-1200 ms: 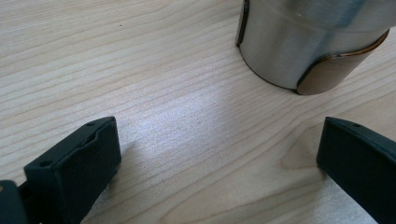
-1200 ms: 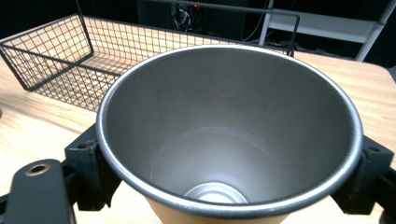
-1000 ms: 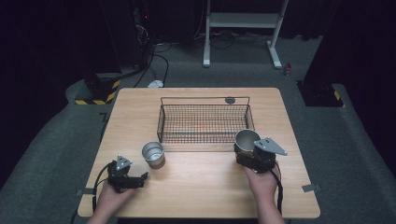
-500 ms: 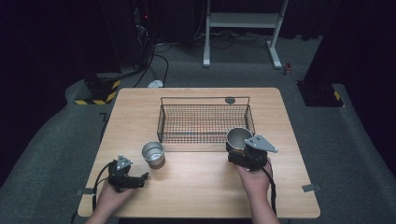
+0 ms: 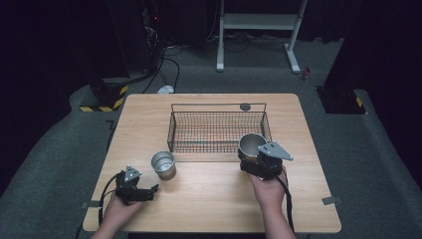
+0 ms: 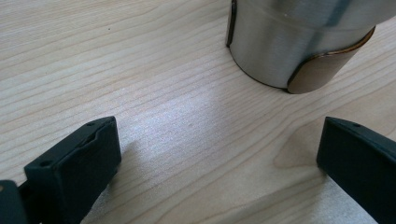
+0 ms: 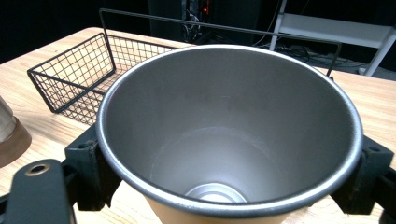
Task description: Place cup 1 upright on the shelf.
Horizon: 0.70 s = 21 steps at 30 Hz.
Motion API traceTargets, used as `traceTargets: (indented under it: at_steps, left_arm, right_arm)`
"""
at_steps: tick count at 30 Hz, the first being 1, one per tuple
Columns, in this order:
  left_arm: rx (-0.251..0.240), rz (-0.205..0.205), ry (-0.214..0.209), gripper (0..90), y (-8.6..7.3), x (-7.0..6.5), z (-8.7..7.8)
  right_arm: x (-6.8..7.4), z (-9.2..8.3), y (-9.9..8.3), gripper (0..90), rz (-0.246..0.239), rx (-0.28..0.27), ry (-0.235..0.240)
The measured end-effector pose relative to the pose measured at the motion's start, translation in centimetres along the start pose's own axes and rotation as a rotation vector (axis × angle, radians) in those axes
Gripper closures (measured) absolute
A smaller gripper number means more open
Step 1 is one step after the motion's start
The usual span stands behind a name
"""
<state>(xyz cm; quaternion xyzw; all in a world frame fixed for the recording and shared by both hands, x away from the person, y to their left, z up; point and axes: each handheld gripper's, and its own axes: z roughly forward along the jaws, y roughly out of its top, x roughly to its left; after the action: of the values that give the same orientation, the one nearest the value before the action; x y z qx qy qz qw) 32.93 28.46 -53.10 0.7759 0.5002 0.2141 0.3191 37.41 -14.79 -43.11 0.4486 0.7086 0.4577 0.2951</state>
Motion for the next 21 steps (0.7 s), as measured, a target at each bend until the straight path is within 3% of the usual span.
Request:
traceTargets:
  at_steps: [21]
  left_arm:
    - [-0.004,-0.014,-0.004,0.2,-0.1,-0.1,0.0]
  right_arm:
    - [0.1,0.2,1.2,13.5,0.002,-0.060,0.038]
